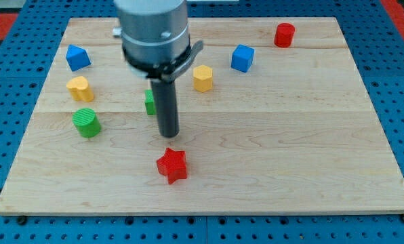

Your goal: Move the green circle into the green star towards the center

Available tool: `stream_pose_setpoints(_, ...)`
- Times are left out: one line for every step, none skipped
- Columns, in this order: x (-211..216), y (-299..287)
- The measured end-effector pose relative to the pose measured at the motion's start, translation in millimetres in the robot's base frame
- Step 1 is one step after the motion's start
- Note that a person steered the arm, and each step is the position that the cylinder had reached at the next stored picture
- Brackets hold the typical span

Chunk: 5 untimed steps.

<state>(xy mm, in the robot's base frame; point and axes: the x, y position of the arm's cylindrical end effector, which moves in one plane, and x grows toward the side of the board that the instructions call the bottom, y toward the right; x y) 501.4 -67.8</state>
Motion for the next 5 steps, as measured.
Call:
stream_pose_setpoints(11,-77)
stream_pose_setpoints(11,-141)
stream_pose_setpoints(9,-173)
stream_pose_setpoints(-9,-151)
stream_pose_setpoints(-23,-158)
